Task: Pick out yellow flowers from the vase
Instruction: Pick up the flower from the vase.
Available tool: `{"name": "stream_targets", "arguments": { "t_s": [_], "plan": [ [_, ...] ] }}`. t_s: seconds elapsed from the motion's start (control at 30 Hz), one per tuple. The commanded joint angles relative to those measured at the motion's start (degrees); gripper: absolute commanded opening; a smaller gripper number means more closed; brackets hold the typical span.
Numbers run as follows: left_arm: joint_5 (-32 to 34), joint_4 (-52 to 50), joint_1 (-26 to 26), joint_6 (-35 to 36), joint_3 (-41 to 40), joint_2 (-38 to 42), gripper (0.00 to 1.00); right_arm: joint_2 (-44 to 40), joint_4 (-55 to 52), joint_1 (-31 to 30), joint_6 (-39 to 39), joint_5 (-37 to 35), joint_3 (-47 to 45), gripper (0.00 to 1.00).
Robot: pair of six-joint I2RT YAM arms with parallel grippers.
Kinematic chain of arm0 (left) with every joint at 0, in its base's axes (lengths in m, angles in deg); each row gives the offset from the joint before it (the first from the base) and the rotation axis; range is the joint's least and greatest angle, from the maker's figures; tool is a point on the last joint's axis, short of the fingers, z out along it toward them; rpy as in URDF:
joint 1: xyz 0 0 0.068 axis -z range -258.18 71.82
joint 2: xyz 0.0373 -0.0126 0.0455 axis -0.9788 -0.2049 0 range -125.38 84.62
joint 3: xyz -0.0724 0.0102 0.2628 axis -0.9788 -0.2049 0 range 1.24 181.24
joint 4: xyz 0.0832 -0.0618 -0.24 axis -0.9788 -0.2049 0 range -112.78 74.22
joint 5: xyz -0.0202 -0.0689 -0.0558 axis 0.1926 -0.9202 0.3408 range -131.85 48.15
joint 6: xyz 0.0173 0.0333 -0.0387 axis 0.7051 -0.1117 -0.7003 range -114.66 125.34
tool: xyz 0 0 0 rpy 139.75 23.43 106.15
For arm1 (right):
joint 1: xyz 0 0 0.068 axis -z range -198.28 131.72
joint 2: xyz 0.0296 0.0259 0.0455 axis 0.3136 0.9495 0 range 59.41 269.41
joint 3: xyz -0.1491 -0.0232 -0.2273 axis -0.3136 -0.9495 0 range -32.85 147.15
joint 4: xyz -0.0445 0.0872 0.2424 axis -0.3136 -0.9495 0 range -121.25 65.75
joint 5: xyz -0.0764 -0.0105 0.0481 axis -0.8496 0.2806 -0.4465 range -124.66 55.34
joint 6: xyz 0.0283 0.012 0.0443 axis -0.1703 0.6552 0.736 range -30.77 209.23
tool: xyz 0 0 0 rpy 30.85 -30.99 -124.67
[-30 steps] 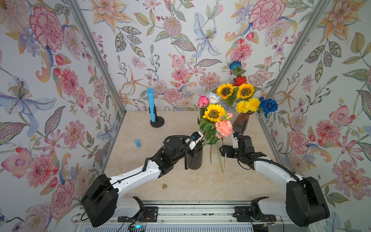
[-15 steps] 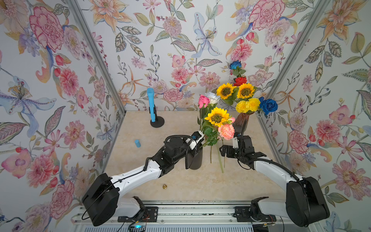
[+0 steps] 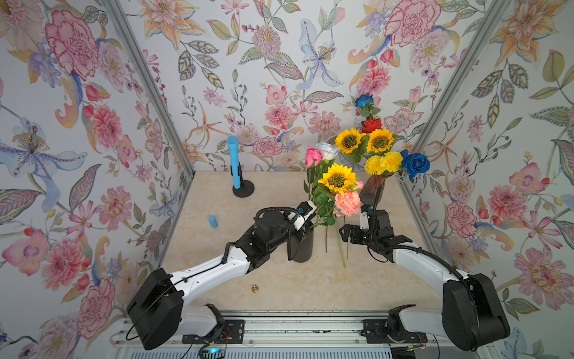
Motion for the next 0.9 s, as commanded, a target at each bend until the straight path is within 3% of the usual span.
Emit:
{"name": "stream_targets", "arguments": {
  "t_s": [0.0,0.3,0.87],
  "plan": [
    [3.06,-2.05,0.54,-1.13,3.68,2.03,0.00,-0.49,0.38,0.30,1.01,0.55,-0.75,1.00],
    [5.16,-4.53,0.46,-2.34,6.19,4.24,0.00,-1.25,0.35,0.26,1.08,0.78,-0.98,1.00],
    [1.43,-8.18,0.07,-5.93,13.51,7.25,0.00,-1.02,0.64,0.21,1.05,0.92,-0.93,1.00]
  ]
}}
